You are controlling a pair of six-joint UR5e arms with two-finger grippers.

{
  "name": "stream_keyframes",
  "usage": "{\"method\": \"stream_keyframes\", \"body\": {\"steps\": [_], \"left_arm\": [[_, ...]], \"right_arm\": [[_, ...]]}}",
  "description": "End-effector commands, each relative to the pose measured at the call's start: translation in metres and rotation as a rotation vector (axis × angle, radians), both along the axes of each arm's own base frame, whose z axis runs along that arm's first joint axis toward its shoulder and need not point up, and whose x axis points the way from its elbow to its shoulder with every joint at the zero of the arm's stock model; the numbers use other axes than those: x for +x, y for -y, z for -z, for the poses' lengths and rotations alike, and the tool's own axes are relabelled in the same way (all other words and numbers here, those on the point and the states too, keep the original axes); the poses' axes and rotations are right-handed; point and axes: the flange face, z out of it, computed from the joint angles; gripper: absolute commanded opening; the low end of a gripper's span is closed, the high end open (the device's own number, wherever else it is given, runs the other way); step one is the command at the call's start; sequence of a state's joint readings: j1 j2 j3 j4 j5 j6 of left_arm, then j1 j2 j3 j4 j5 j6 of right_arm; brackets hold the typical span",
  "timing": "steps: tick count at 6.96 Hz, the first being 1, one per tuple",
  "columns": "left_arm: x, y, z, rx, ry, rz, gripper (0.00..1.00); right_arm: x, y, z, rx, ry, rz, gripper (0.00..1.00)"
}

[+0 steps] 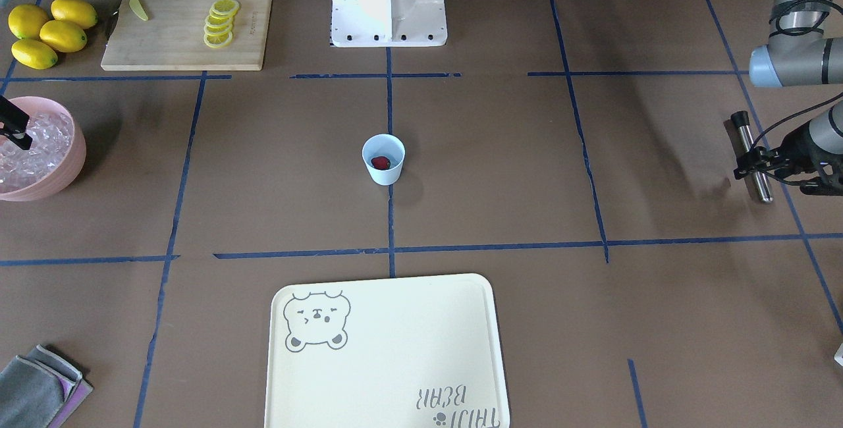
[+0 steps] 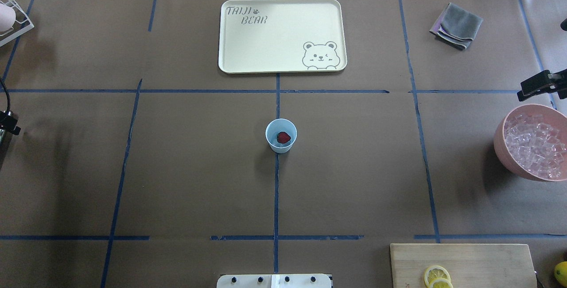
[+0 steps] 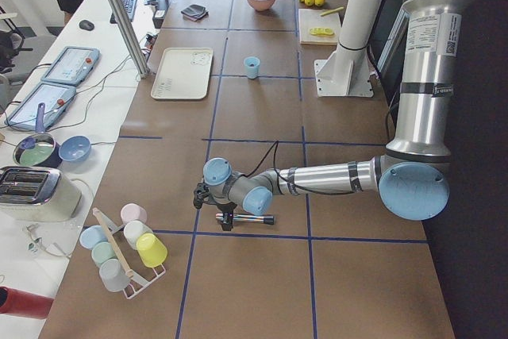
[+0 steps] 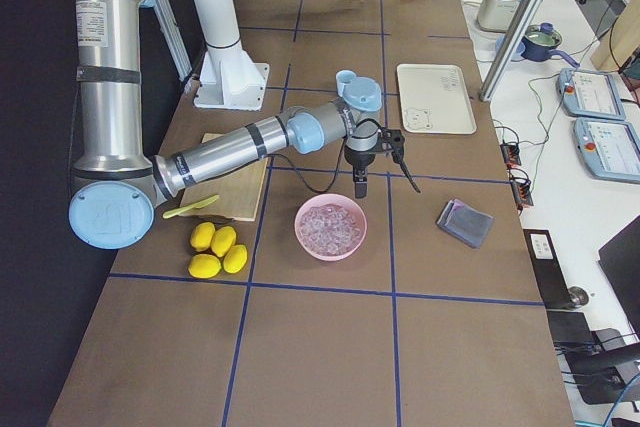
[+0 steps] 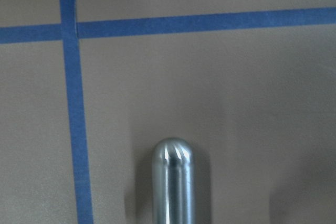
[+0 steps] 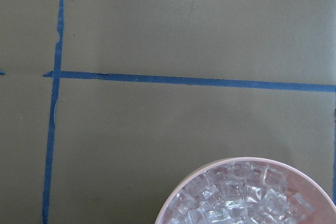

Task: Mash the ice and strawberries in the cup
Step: 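Grasp the metal muddler with the left gripper at the table edge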

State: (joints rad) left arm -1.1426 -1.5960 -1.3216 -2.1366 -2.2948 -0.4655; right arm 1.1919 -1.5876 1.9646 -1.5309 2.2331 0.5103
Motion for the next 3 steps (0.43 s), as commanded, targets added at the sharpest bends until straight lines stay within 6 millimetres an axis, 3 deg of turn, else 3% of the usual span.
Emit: {"method": "stream_keyframes", "body": {"steps": [1,2,3], "left_arm": [[0.0,-0.002,-0.002,0.001,-0.001,-0.004,0.06],[0.002,0.001,0.006,0.004,-0.014,-0.007,0.0],[0.013,0.008,0.033,-0.005,-0.116,-0.039,0.0]], "right_arm": [[0.0,0.0,-0.001,-0.003,-0.001,0.0,1.0],[-0.001,0.0,-0.001,-0.002,-0.002,0.001,1.0],[-0.001,0.001,-0.004,-0.007,-0.004,0.001,1.0]]}}
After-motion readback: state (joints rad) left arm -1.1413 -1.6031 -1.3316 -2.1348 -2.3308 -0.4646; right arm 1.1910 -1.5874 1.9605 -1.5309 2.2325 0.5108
